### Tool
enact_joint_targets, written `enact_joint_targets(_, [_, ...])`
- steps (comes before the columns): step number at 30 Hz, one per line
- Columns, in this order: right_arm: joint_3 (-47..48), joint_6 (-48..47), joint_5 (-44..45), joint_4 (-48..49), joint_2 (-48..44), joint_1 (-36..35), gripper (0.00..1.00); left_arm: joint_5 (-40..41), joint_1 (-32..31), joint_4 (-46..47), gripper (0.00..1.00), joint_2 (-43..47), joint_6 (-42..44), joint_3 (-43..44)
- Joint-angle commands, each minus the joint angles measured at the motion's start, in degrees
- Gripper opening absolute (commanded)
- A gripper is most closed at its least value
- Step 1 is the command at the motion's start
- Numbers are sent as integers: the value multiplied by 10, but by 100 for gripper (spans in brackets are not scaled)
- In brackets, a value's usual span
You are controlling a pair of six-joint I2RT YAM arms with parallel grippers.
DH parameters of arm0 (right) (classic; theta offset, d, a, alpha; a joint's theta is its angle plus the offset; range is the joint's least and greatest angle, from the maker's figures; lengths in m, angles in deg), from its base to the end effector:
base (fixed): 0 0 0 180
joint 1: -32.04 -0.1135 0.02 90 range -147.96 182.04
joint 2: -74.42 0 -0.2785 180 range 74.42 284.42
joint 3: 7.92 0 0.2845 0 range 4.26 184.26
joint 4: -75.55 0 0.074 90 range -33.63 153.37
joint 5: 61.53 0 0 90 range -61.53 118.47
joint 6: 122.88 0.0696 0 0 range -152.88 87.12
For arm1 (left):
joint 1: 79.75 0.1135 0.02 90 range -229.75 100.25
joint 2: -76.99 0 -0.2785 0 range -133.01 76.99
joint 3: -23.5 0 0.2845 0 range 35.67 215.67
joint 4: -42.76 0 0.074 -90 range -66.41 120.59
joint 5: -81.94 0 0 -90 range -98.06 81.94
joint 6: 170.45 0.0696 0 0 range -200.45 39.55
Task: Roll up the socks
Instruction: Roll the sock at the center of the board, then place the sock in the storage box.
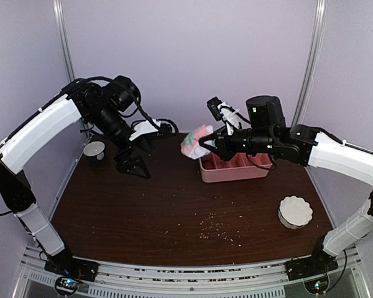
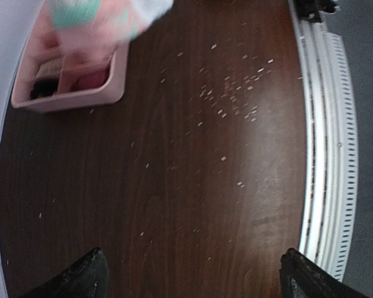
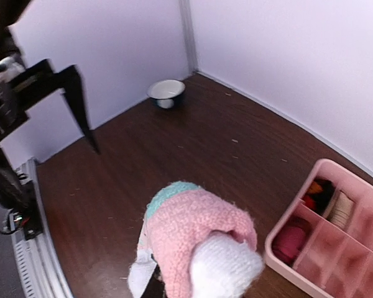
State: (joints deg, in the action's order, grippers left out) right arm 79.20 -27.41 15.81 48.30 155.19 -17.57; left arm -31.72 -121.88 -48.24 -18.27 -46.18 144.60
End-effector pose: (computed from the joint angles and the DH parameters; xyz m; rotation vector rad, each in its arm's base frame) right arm 0.2415 0.3074 0.3692 -0.9006 1.8113 0.8405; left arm 0.2478 -0.2618 0.3898 1.7527 2.0276 -0.5999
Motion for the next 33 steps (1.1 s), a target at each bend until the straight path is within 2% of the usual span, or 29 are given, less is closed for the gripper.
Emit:
enact_joint_targets(1, [70,-25,190,-184,51,54,0,149,79,114,98,46,-56,-76])
enact_joint_targets(3, [95,-27,219,-218,87,84,0,154,133,136,98,53,-72,-105])
enact_joint_targets(7, [137,-34,217,-231,162,123,0,143,241,193,98,64,-103,-157])
enact_joint_targets(10, [179,-41,220,-235,222,137,0,147,285,225,98,73,-102,-203])
enact_joint_targets(15, [271,-51,221,-253,321,151,0,205,291,289,98,107,-85,-287])
enact_joint_targets(23, [377,-72,225,-301,428,163,0,191,291,293,98,120,-71,-326])
enact_joint_targets(33, [318,-76,210,-283,410,186,0,178,291,284,98,129,-65,-327])
